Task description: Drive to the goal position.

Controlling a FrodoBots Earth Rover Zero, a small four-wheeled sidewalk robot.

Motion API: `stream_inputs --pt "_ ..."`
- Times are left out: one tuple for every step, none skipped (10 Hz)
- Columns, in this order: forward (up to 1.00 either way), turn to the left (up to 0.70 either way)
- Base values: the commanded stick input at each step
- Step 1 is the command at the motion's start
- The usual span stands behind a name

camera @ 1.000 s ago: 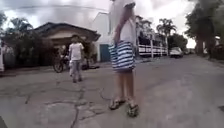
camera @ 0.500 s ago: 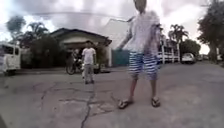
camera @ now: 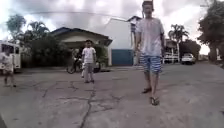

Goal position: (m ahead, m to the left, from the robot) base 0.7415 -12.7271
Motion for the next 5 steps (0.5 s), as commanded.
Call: stream_inputs --pt "-0.12 -0.24" --pt "-0.12 -0.24" --pt "-0.12 -0.24" --pt "-0.12 -0.24" --pt "-0.12 -0.24"
